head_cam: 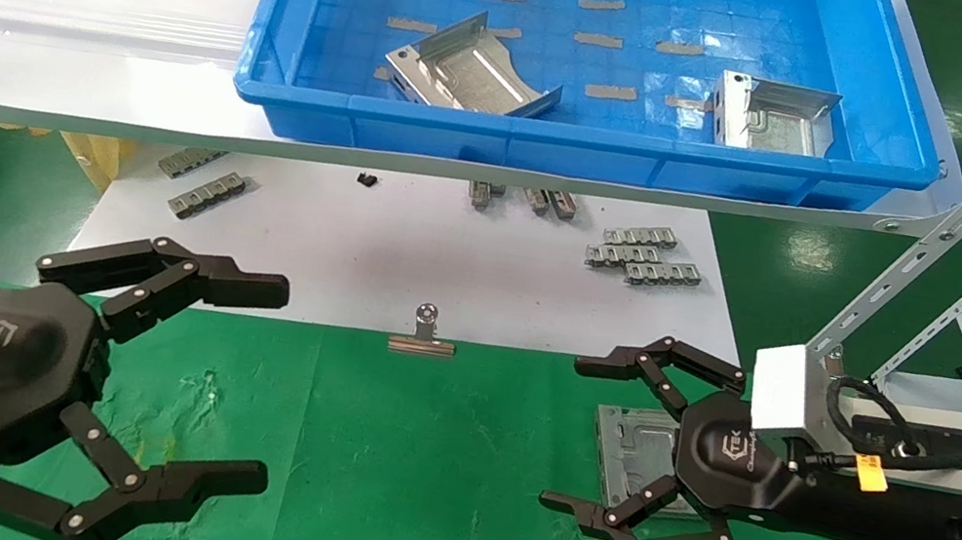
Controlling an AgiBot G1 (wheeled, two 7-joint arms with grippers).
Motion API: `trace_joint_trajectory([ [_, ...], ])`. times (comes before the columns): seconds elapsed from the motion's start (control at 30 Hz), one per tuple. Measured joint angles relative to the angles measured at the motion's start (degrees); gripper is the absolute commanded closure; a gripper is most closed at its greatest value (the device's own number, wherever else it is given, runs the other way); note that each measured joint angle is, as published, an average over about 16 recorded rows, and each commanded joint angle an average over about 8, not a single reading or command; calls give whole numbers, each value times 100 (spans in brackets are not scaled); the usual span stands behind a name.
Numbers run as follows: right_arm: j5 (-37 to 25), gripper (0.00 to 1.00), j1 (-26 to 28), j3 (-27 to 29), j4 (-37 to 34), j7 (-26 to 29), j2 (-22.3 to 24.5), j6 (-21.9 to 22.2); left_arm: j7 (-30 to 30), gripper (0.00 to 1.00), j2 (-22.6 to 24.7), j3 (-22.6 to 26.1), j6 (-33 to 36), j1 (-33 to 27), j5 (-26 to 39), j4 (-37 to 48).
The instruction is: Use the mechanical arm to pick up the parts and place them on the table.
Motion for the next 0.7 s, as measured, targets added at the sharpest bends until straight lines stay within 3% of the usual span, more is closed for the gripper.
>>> trace_joint_trajectory([
  [0.7,188,0,-1393,1958,2175,1748,555,226,0,0,0,0,0,0,0,0],
])
